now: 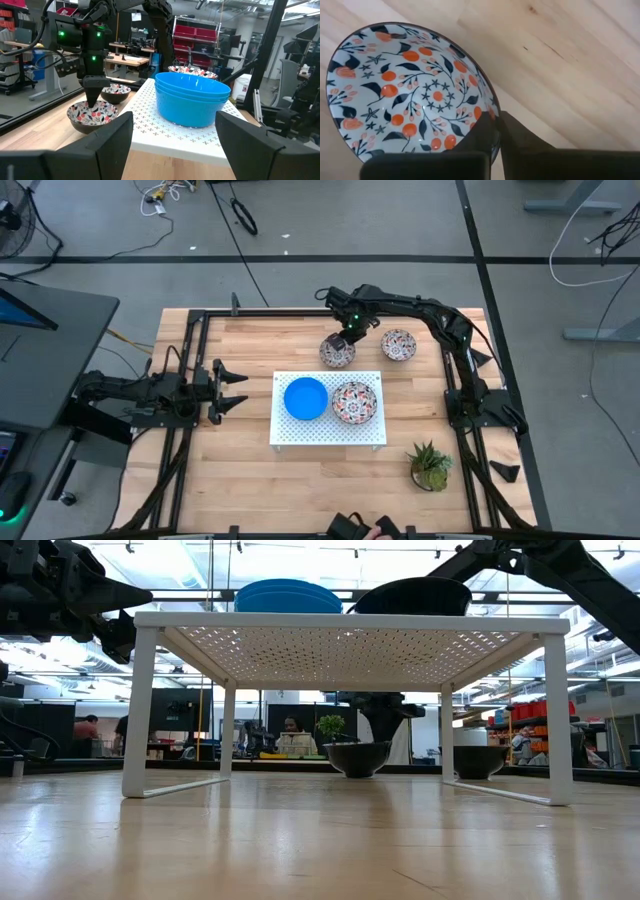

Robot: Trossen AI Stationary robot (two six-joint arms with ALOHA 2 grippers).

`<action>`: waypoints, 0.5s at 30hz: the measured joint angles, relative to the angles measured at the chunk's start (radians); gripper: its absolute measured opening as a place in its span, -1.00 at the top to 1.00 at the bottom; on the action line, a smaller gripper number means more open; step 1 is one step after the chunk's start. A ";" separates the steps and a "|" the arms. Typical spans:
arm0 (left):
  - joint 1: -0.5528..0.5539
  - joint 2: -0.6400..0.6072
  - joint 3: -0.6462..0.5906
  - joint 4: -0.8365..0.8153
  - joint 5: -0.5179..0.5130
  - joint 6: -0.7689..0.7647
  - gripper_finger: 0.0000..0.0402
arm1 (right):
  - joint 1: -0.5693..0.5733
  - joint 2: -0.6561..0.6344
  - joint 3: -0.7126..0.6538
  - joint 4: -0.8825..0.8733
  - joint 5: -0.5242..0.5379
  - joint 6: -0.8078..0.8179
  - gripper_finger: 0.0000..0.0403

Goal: Pick & Place Mini bowls
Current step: Stack the left orange patterned bowl on top of the orange patterned bowl on the shelf

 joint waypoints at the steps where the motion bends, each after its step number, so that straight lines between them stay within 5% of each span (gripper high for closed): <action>1: 0.000 0.000 0.000 0.000 0.000 0.000 -0.44 | 0.000 0.000 0.001 0.000 0.000 0.000 0.94; 15: 0.000 0.000 0.000 0.000 0.000 0.000 -0.44 | -0.036 -0.024 0.165 -0.197 0.001 -0.022 0.95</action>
